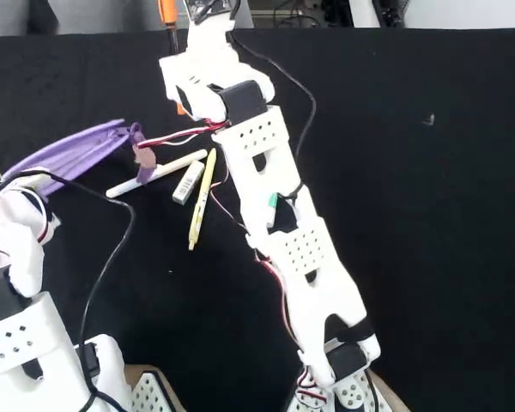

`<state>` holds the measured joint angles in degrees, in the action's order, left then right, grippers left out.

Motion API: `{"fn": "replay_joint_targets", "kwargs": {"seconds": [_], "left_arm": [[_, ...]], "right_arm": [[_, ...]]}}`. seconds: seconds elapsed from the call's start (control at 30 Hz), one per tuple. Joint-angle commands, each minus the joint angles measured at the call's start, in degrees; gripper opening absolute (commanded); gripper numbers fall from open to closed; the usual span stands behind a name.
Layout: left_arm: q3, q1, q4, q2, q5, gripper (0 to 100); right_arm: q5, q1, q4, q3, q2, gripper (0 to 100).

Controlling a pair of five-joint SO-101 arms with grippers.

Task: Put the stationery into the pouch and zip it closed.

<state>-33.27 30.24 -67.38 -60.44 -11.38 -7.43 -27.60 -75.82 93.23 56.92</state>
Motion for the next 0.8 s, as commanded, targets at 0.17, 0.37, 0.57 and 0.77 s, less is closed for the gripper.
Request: {"fn": "replay_joint_targets", "kwargs": {"seconds": [0.17,0.37,0.57,0.77], "left_arm": [[-0.48,-0.57,1.85,-0.09,-4.04,3],[-2.15,-0.57,1.85,-0.62,-4.92,3],[-0.84,-0.92,1.67,-0.53,-6.86,3],[-0.48,-5.32,1.58,-0.62,-6.86,3]], "right_arm": [[-0.79,-1.76,-9.41,2.59,-17.54,1.1],[-0.79,-4.4,-15.12,2.59,-23.87,1.1],[-0.79,-7.3,-19.69,2.59,-28.88,1.1],[-0.88,-8.7,-25.32,2.59,-38.2,1.1]]}}
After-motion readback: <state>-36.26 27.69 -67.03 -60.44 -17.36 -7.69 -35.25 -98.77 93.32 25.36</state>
